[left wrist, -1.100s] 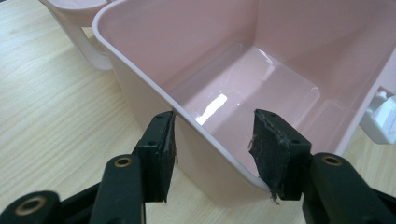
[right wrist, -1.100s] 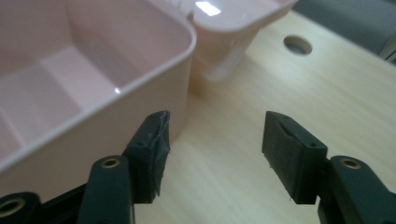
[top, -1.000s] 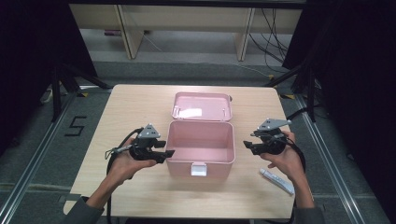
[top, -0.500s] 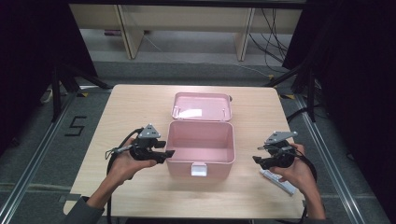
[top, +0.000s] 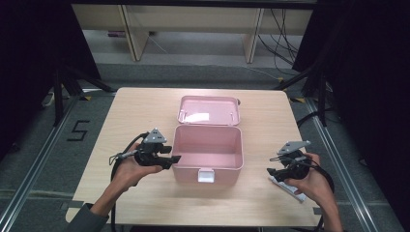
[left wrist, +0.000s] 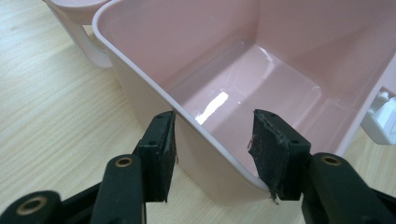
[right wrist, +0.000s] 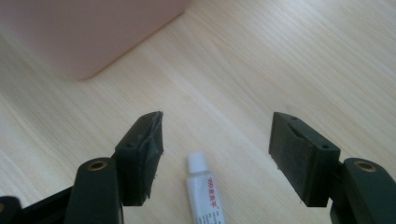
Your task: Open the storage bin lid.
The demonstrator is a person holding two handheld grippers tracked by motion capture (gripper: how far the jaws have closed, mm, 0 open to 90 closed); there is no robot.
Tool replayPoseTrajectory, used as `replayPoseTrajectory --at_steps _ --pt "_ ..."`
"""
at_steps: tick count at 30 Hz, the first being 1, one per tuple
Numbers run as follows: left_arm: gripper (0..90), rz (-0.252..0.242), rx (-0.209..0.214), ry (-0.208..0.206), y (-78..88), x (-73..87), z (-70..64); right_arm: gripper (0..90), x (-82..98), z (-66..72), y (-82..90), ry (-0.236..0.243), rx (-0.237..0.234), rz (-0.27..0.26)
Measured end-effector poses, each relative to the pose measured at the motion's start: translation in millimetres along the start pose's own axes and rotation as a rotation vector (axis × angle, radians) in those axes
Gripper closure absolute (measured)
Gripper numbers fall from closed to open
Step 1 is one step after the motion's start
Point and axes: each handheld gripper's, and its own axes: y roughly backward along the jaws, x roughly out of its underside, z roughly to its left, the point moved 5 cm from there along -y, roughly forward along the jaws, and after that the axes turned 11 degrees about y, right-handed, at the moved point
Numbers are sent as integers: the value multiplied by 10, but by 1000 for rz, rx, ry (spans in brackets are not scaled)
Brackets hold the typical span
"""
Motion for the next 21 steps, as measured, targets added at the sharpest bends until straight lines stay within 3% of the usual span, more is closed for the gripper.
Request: replayPoseTrajectory --at_steps 1,2,3,6,8,9,15,19,21 --pt "497 0 1 2 0 1 -1 362 19 22 4 -19 2 19" --pt "497 0 1 2 -1 0 0 362 31 2 -12 2 17 9" --pt "497 -1 1 3 -4 0 -1 362 48 7 1 3 -5 29" --pt "497 -3 0 2 -8 0 -6 362 84 26 -23 5 -6 46" --pt "497 -3 -3 2 -7 3 -11 363 93 24 -41 26 -4 43" --pt "496 -4 -9 0 -6 5 -13 363 96 48 -34 5 -9 52" --pt "495 -1 -12 0 -2 10 -18 364 99 90 -58 16 -13 55" --pt "495 -4 -12 -1 -1 15 -23 366 111 111 -62 0 -10 55" --pt "495 -6 -7 3 -1 18 -28 366 114 80 -55 23 -13 59"
